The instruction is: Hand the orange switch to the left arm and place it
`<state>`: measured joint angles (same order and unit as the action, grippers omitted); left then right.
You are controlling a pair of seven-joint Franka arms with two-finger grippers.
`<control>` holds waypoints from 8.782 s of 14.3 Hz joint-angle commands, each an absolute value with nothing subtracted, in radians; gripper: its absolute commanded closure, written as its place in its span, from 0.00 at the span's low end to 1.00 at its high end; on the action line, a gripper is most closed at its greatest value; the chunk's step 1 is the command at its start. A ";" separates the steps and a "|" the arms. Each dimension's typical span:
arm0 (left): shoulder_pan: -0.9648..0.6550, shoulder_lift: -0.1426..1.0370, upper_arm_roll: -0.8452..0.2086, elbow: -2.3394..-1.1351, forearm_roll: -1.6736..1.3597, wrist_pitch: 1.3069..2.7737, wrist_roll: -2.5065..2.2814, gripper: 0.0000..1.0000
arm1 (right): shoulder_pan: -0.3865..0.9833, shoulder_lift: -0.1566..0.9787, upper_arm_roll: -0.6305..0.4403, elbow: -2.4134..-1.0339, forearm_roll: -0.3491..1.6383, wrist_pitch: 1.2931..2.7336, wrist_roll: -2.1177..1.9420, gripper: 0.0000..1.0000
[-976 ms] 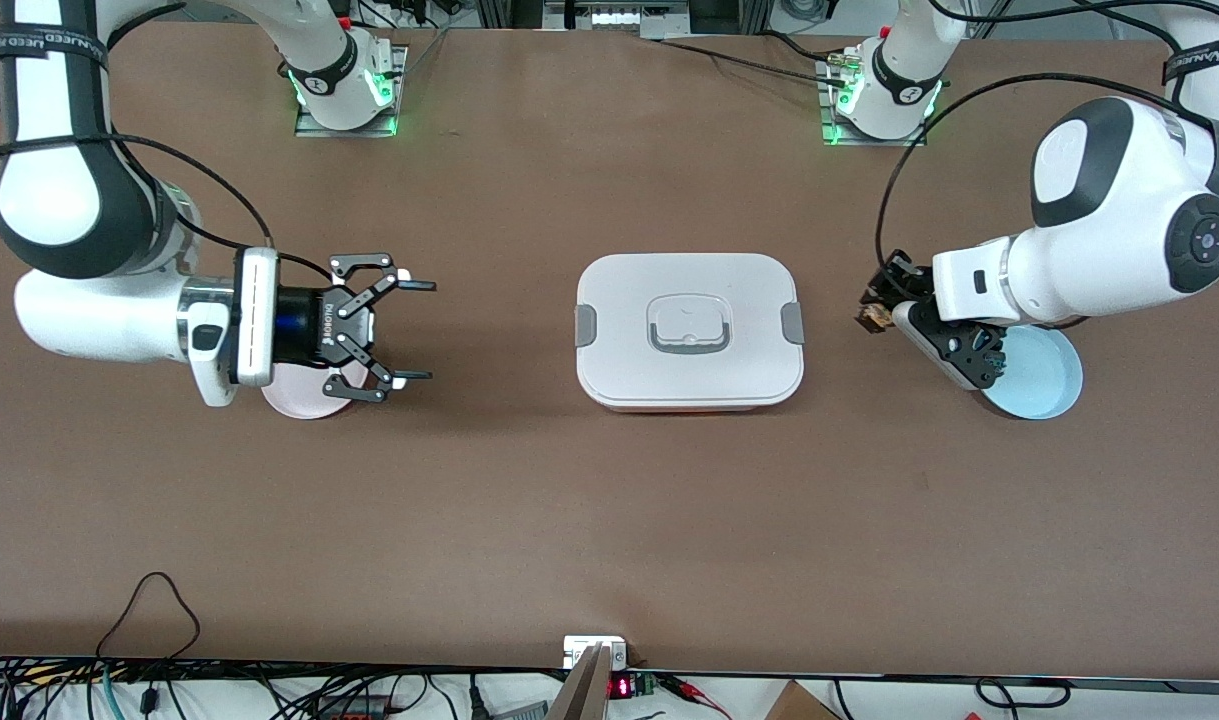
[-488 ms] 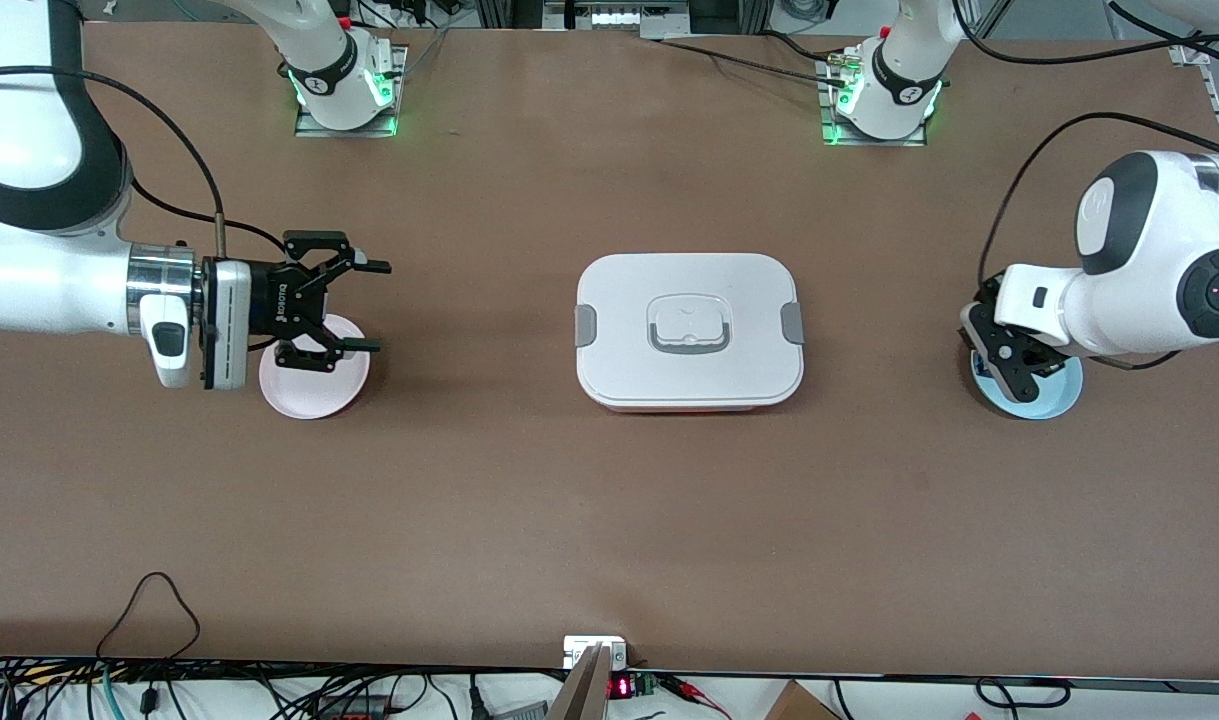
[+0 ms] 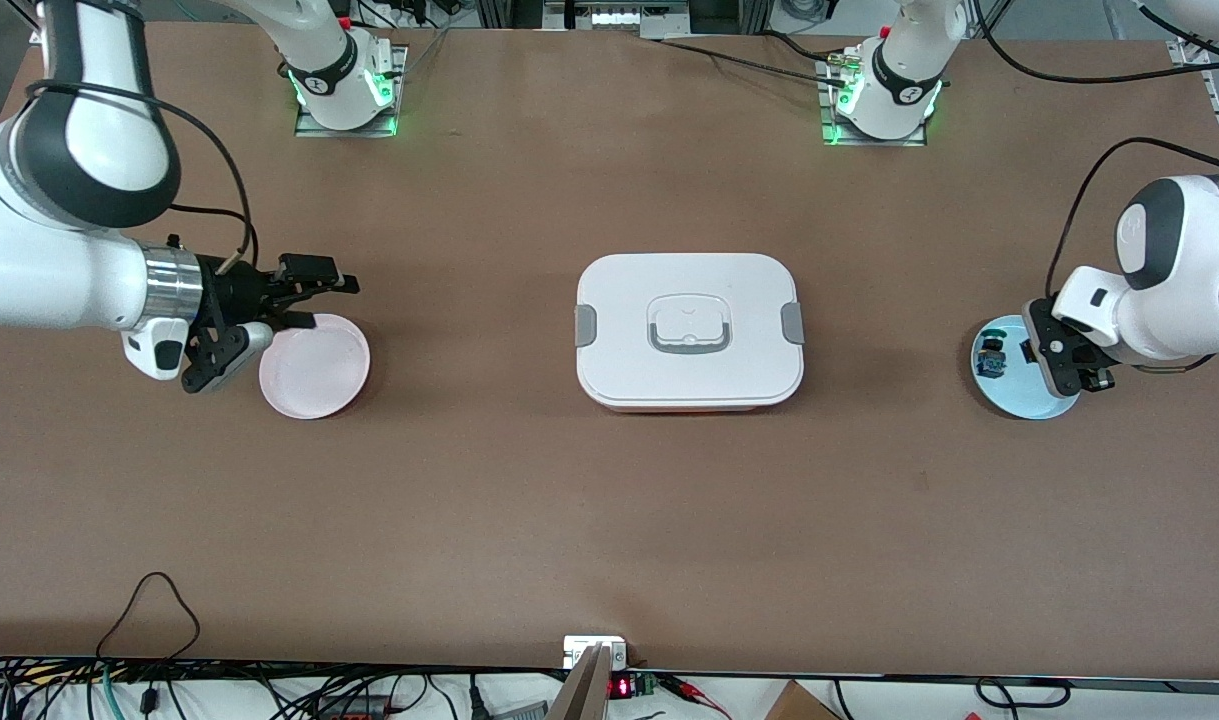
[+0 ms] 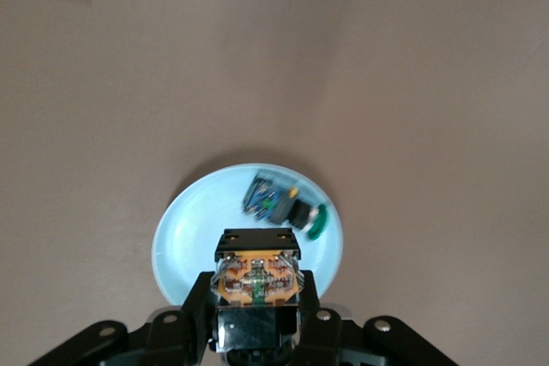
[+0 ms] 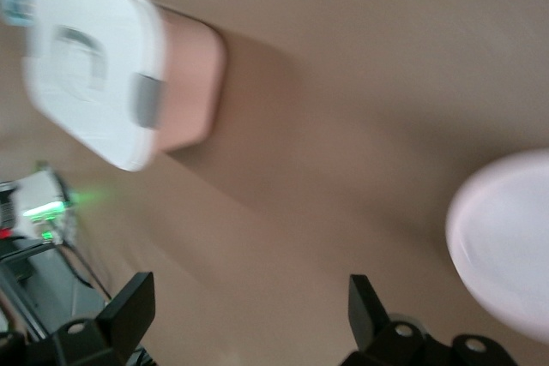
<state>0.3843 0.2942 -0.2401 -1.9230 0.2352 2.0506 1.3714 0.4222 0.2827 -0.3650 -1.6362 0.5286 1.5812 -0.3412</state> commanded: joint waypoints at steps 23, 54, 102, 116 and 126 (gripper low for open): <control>0.630 0.411 -0.307 -2.080 0.268 2.414 1.691 0.00 | 0.008 0.089 -0.002 -1.658 -0.002 1.583 0.043 0.00; 0.002 -0.009 -0.039 -1.650 0.043 1.624 -0.017 0.00 | 0.006 0.034 -0.002 -1.551 -0.002 1.511 -0.046 0.00; -0.034 -0.043 -0.040 -1.684 0.038 1.617 -0.014 0.00 | 0.008 0.034 0.002 -1.551 -0.002 1.509 -0.049 0.00; -0.034 -0.043 -0.063 -1.669 0.038 1.580 -0.026 0.00 | 0.008 0.034 0.000 -1.551 -0.002 1.509 -0.048 0.00; -0.034 -0.041 -0.061 -1.669 0.044 1.580 -0.025 0.00 | 0.008 0.034 0.000 -1.551 -0.002 1.509 -0.048 0.00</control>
